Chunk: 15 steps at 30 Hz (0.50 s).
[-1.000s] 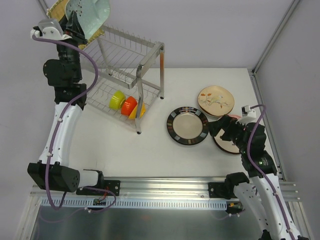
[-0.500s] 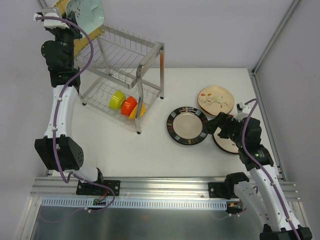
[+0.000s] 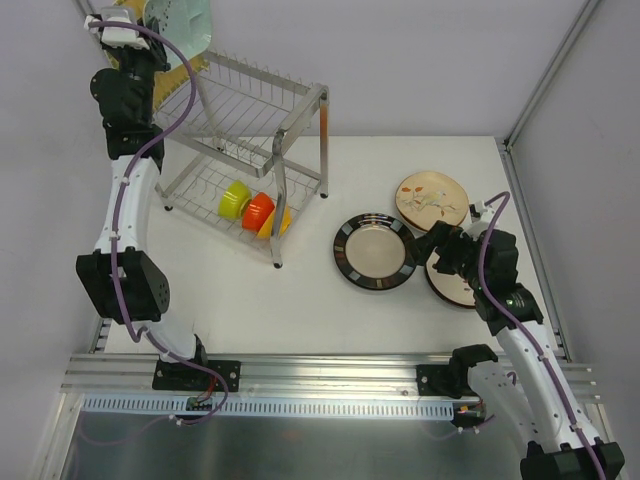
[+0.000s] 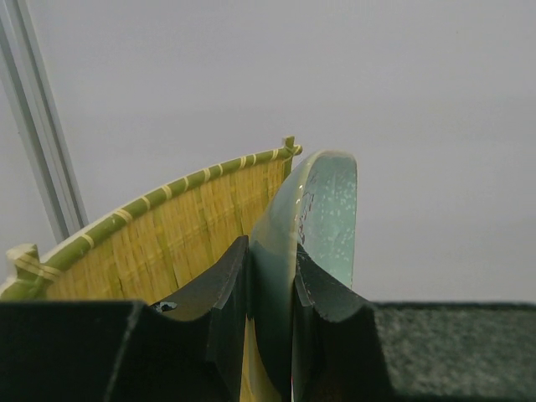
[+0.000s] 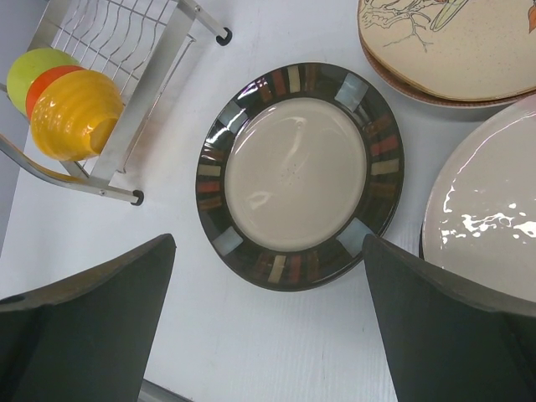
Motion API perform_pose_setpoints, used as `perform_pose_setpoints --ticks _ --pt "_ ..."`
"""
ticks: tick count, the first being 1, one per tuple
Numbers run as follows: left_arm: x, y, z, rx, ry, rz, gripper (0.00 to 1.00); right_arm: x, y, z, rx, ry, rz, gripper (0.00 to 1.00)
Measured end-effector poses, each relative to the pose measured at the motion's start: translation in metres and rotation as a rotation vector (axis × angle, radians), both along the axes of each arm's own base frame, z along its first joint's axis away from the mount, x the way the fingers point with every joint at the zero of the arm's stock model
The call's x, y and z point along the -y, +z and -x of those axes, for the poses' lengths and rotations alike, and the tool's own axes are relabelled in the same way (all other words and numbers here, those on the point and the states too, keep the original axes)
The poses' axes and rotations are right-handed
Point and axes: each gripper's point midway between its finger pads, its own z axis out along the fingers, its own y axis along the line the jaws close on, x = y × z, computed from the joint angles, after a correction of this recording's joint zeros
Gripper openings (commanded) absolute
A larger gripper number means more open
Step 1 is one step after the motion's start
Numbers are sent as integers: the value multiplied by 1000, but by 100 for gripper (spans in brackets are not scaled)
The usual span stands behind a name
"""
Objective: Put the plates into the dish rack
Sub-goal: Insert the plate into the dish rack
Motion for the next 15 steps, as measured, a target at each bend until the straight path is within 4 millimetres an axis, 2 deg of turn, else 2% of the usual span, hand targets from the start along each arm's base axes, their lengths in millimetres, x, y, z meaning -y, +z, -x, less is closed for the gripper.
perform_pose_setpoints --ticks 8,15 --pt "-2 -21 -18 -46 19 -53 0 0 0 -1 1 0 0 100" --pt "-2 -22 -19 -49 15 -66 0 0 -1 -2 -2 0 1 99"
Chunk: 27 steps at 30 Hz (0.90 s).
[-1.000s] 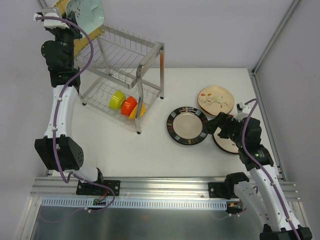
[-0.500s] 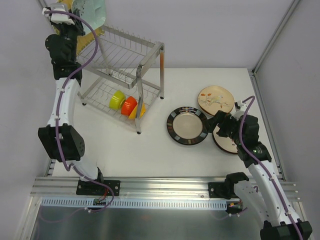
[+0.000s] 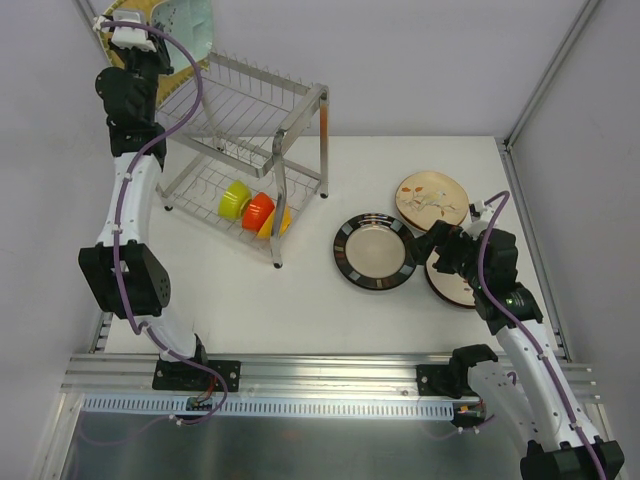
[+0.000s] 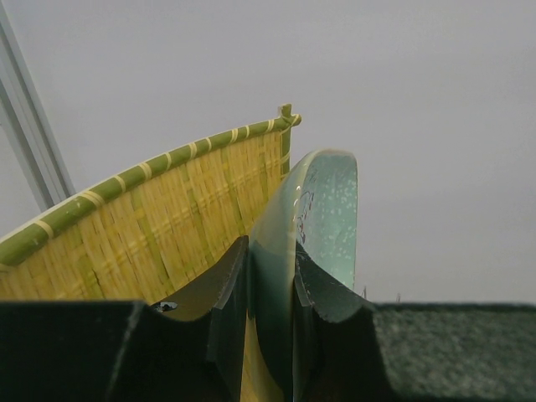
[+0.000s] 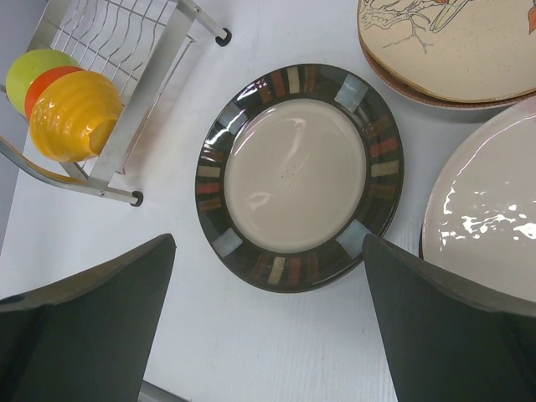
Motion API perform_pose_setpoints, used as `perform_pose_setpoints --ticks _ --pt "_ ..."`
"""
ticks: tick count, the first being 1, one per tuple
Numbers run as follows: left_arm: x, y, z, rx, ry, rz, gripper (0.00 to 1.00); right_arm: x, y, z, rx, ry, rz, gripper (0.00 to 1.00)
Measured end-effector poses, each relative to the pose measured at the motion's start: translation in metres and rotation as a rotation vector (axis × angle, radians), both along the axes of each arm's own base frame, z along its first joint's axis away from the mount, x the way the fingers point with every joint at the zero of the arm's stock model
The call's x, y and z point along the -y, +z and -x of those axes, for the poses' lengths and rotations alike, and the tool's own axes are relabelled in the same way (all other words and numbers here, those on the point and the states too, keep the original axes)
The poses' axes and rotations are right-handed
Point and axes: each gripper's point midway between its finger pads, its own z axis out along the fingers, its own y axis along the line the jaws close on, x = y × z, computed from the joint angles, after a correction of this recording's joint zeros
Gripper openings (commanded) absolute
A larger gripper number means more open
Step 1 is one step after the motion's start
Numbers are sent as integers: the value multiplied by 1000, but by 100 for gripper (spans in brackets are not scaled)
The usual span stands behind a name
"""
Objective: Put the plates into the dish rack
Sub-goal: Insert the plate into the dish rack
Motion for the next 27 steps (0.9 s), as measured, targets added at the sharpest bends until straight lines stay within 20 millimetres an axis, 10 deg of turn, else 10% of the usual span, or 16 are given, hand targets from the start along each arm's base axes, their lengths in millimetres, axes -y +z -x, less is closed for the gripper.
perform_pose_setpoints --ticks 27 --pt "0 -13 0 -53 -92 -112 3 4 1 2 19 0 -2 99"
